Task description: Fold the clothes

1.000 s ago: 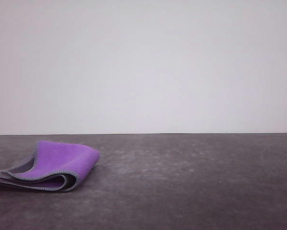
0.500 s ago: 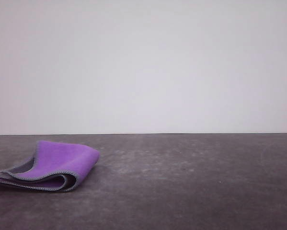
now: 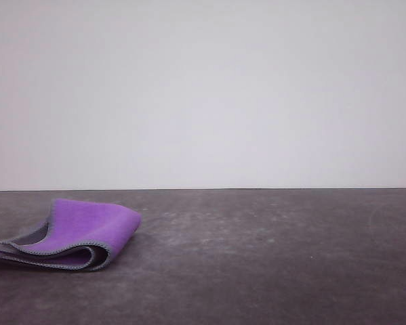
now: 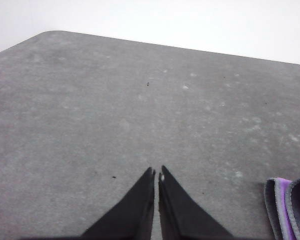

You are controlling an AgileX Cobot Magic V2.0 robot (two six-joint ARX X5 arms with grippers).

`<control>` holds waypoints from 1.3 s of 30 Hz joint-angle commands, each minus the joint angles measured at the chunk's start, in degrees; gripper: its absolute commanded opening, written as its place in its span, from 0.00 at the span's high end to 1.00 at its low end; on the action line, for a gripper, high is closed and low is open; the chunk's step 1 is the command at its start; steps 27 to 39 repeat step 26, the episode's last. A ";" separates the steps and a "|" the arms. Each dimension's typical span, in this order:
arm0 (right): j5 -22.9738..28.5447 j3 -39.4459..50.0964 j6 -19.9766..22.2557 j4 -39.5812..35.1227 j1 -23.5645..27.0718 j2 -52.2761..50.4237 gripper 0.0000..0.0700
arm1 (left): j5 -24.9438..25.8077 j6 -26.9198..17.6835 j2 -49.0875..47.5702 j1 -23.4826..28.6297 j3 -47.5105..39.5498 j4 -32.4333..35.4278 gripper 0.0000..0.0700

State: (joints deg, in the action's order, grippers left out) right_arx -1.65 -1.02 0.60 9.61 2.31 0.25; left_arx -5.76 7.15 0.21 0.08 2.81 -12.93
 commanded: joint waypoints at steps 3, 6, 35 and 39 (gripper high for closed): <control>0.15 0.28 -0.20 -0.61 -0.02 -0.04 0.99 | -0.22 0.42 0.02 -0.09 -0.68 -1.18 0.99; 0.15 0.28 -0.20 -0.61 -0.02 -0.04 0.99 | -0.22 0.42 0.02 -0.09 -0.68 -1.18 0.99; 0.15 0.28 -0.20 -0.61 -0.02 -0.04 0.99 | -0.22 0.42 0.02 -0.09 -0.68 -1.18 0.99; 0.15 0.28 -0.20 -0.61 -0.02 -0.04 0.99 | -0.22 0.42 0.02 -0.09 -0.68 -1.18 0.99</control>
